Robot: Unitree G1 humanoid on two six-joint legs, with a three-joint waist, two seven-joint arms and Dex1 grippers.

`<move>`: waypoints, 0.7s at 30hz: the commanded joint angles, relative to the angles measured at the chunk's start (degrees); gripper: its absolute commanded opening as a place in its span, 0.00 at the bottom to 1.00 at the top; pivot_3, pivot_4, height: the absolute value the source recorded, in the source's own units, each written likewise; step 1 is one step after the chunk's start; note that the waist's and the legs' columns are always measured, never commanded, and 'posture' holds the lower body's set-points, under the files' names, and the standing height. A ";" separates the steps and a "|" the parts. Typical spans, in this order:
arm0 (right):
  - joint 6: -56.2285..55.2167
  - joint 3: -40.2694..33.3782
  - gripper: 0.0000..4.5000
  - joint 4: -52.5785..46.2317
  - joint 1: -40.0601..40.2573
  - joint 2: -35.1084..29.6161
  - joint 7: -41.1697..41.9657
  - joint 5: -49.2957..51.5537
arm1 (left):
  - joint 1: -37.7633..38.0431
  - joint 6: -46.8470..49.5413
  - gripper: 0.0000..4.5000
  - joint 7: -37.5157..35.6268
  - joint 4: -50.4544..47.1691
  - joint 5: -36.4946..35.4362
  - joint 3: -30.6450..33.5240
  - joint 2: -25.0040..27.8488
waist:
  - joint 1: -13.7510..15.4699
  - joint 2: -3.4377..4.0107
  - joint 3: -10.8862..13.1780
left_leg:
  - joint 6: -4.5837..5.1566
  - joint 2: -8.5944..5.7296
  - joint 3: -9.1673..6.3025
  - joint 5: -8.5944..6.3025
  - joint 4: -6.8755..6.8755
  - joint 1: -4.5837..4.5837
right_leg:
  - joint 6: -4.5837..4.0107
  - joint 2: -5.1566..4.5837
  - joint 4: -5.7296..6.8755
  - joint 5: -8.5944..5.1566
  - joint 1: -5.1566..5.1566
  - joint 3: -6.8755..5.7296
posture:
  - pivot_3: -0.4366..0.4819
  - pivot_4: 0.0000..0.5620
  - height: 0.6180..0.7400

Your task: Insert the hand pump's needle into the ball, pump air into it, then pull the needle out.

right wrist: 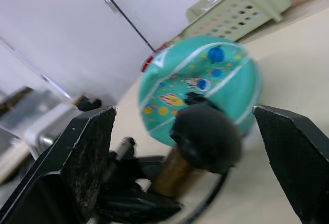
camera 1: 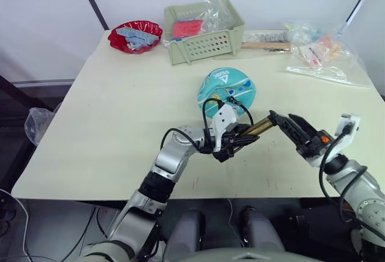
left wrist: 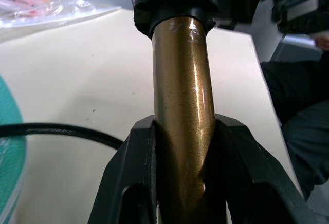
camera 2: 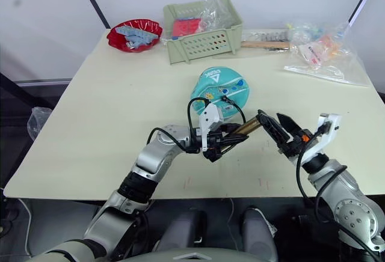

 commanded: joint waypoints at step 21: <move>-2.48 0.86 1.00 2.16 -4.97 7.91 -5.87 2.55 | -0.60 -0.99 0.25 1.22 -1.16 -0.08 -0.76 -2.60 | -0.05 0.01 0.00 | 0.00 -0.03 -0.01 0.00 -0.04 0.00 | 0.00 0.05 0.03 0.00 -0.02 0.00 | 0.48 0.27 1.00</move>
